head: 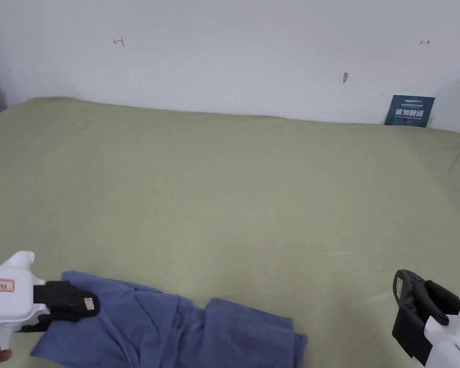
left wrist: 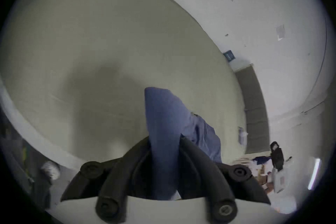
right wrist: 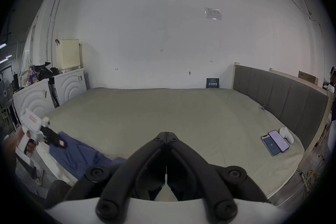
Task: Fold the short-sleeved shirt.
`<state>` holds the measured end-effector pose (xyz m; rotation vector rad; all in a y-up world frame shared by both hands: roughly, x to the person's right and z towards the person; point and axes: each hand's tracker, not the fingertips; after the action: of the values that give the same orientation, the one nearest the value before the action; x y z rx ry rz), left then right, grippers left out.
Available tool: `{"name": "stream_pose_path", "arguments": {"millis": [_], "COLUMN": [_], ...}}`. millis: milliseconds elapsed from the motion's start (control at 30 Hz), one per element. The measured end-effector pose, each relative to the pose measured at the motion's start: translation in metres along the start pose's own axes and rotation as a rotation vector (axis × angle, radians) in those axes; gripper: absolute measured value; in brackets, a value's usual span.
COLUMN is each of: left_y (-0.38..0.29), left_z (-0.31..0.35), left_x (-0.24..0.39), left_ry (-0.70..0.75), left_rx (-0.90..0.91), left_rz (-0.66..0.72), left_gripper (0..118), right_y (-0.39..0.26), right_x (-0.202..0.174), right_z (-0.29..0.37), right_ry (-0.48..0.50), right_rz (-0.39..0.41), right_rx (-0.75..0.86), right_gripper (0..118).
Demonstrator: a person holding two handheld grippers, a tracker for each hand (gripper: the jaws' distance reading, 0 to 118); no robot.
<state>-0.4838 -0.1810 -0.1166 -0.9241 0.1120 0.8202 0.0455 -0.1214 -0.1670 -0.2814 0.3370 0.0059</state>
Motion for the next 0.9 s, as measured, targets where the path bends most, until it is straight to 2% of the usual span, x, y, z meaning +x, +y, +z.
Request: {"name": "stream_pose_path", "arguments": {"millis": [200,267,500,567,600,633,667,700,833,900], "left_y": [-0.014,-0.022,-0.076,-0.094,-0.101,-0.115,-0.121,-0.127,-0.122,-0.106], "left_z": [-0.003,-0.015,-0.081,-0.109,-0.127,-0.140,-0.154,-0.170,-0.180,-0.167], "left_x": [0.084,0.113,0.202,0.216,0.223,0.231,0.233,0.235,0.230,0.217], "left_ry": [0.067,0.108,0.230,0.216,0.193,0.149,0.111,0.069,0.019,-0.058], "left_rx": [-0.048,-0.077,-0.133,-0.128,-0.142,-0.160,-0.157,-0.182,-0.138,-0.144], "left_rz": [-0.140,-0.226,-0.475,-0.488,-0.504,-0.503,-0.500,-0.509,-0.407,-0.350], "left_gripper": [10,10,10,11,17,42,95,118,113,100], "right_y": [-0.003,-0.004,-0.006,-0.008,-0.010,-0.011,-0.012,-0.014,-0.018,-0.020], "right_x": [0.002,0.006,0.027,0.033,0.036,0.040,0.042,0.045,0.056,0.060], "right_z": [0.010,0.013,0.019,0.021,0.022,0.023,0.023,0.025,0.029,0.028], "right_ry": [0.014,0.008,-0.035,-0.047,-0.060,-0.068,-0.074,-0.082,-0.110,-0.119], "right_rz": [-0.026,-0.026,-0.056,-0.065,-0.073,-0.082,-0.087,-0.090,-0.100,-0.110], "right_rx": [0.008,0.009,0.005,0.002,0.000,-0.006,-0.014,-0.023,-0.042,-0.052], "right_gripper": [2,2,2,2,2,2,2,2,2,2]}}
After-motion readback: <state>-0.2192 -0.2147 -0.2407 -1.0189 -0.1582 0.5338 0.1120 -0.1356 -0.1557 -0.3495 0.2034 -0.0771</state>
